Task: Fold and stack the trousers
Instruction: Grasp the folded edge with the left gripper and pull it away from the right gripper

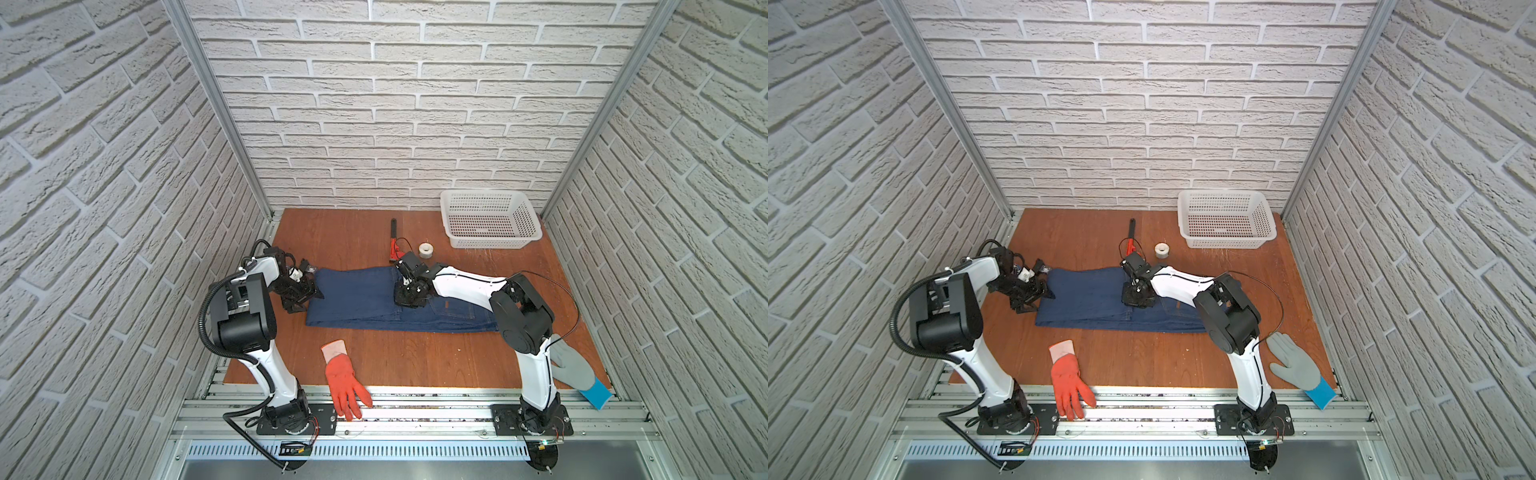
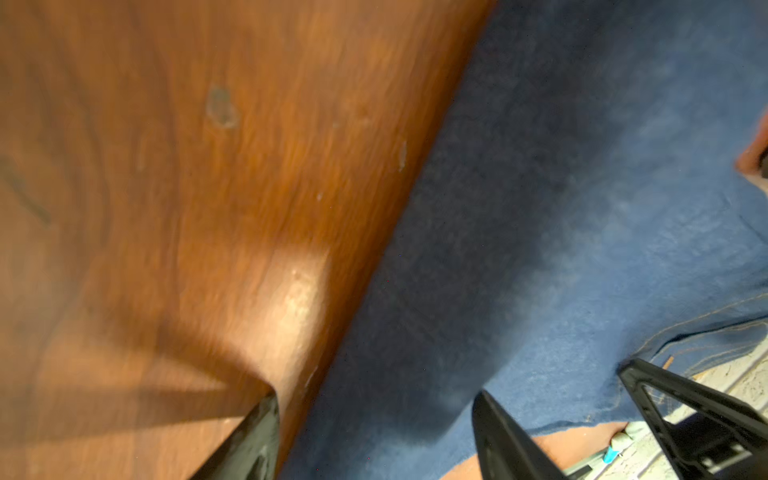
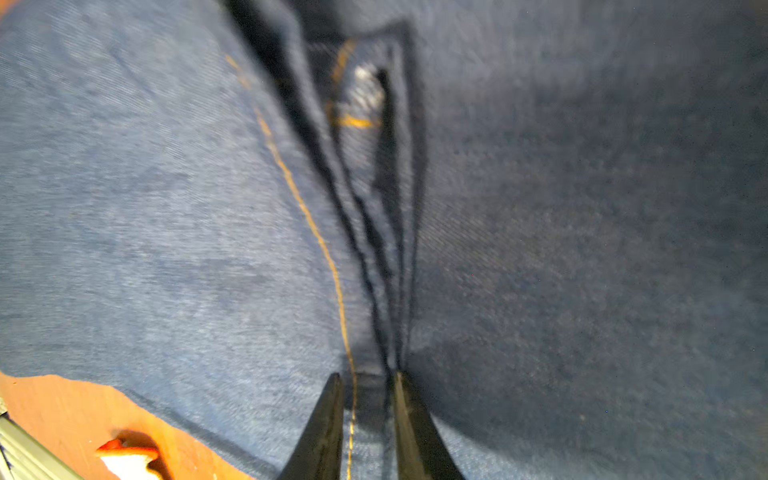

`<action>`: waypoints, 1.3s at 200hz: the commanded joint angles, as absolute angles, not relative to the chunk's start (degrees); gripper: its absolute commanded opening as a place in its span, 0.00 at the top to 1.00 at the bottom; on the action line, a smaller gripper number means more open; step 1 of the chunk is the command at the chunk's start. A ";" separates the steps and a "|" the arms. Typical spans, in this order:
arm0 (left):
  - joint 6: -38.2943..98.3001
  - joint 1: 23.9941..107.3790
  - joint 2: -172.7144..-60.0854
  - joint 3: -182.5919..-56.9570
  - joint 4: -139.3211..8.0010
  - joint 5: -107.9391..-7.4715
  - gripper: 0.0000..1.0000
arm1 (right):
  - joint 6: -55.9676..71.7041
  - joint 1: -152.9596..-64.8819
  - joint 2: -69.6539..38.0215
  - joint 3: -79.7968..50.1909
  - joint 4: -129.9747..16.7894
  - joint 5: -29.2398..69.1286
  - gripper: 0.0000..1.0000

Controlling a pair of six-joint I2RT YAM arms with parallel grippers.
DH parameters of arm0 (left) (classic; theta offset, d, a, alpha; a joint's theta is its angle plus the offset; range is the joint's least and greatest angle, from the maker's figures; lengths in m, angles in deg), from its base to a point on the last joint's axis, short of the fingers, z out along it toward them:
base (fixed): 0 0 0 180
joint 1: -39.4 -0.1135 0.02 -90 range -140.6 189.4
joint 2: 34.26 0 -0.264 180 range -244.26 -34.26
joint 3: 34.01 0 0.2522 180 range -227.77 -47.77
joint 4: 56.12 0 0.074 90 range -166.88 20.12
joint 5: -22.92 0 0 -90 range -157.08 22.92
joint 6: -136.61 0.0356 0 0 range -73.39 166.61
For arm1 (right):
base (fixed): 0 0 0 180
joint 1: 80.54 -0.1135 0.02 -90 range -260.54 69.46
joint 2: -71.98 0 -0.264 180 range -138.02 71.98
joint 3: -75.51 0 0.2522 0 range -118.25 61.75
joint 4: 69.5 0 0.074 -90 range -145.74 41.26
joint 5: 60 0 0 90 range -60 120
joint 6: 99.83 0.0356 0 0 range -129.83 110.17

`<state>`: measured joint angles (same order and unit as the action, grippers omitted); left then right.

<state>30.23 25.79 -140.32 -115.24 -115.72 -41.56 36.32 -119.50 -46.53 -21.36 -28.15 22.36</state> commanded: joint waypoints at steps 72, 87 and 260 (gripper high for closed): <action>31.78 25.26 -140.02 -113.66 -117.46 -34.01 0.55 | 36.99 -120.51 -46.34 -19.73 -29.90 21.71 0.80; 31.67 25.26 -139.64 -113.28 -117.23 -33.35 0.61 | 37.10 -120.53 -46.57 -19.68 -29.98 21.65 0.80; 29.98 25.25 -118.46 -113.63 -121.61 -54.94 1.00 | 33.51 -121.19 -36.22 -20.73 -24.48 25.45 0.54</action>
<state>29.88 25.57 -120.87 -111.52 -118.39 -47.04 35.86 -120.96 -43.65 -20.73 -27.43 22.16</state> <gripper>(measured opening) 0.063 0.448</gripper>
